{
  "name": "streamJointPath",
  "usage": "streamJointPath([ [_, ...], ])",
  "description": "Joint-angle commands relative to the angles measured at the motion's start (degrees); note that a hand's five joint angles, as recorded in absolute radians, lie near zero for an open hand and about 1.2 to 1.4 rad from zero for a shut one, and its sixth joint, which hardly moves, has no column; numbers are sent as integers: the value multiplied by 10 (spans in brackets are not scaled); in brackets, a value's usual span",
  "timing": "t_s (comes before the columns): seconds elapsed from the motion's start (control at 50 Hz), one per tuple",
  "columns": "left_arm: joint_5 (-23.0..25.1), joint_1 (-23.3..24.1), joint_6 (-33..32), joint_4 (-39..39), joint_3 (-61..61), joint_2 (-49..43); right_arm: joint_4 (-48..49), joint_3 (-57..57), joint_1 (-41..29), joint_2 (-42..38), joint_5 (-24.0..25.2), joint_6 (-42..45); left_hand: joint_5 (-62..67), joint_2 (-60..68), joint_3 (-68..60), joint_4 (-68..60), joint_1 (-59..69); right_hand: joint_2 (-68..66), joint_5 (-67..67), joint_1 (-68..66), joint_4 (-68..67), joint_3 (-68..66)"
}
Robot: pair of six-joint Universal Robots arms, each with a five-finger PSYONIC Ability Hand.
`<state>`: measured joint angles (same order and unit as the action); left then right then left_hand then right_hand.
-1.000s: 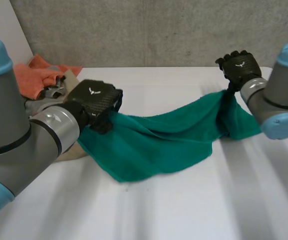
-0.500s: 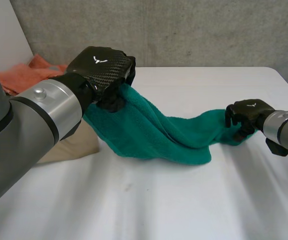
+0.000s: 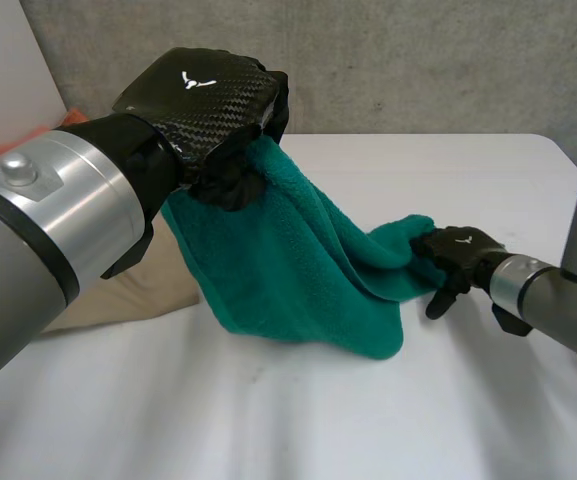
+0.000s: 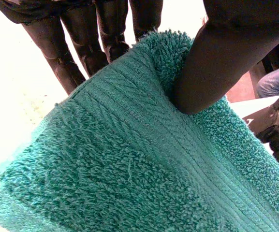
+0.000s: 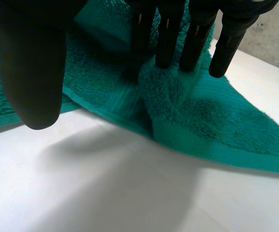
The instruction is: Fold the laundry.
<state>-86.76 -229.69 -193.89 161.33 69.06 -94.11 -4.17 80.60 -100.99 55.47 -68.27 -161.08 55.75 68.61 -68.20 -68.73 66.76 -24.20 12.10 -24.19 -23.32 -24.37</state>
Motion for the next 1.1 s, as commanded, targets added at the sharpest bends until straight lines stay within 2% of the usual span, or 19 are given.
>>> streamJointPath([
  [0.02,0,-1,1,-1,5,10,13,-32,-31,-45,-2,-18,142,114,-118,-113,132,-21,42,-21,-30,-19],
  [0.54,-9,11,29,-1,-16,26,61,-90,-97,-116,-2,-153,142,114,-118,-113,132,-135,156,-136,-144,-134],
  [0.56,-10,11,30,-1,-17,27,60,-93,-99,-120,-2,-155,142,114,-118,-113,132,-156,177,-156,-164,-154],
  [0.6,-11,10,32,-2,-20,30,65,-98,-100,-121,-7,-158,142,114,-118,-113,132,-393,414,-394,-402,-392],
  [0.62,-13,9,29,-2,-20,31,70,-100,-99,-118,-14,-161,142,114,-118,-113,132,-556,577,-556,-565,-555],
  [0.74,-19,-8,28,-2,-11,31,75,-93,-73,-59,-26,-168,142,114,-118,-113,132,-558,579,-558,-567,-556],
  [0.82,-17,-58,24,-4,12,31,52,-86,-35,44,-23,-109,142,114,-118,-113,132,-558,579,-558,-567,-556],
  [0.84,-13,-81,16,-5,24,31,31,-86,-7,91,-20,-69,142,114,-118,-113,132,-558,579,-558,-567,-556],
  [0.9,2,-109,-7,-5,42,27,-22,-90,34,154,-3,-7,142,114,-118,-113,132,-558,579,-558,-567,-556],
  [0.92,16,-126,-24,-2,56,21,-61,-99,53,182,17,36,142,114,-118,-113,132,-558,579,-558,-567,-556],
  [1.0,47,-155,-74,0,84,-21,-160,-145,72,192,53,122,142,114,-118,-113,132,-558,579,-558,-567,-556],
  [1.1,55,-176,-119,11,73,-95,-238,-202,84,157,53,177,142,114,-118,-113,132,-558,579,-558,-567,-556],
])
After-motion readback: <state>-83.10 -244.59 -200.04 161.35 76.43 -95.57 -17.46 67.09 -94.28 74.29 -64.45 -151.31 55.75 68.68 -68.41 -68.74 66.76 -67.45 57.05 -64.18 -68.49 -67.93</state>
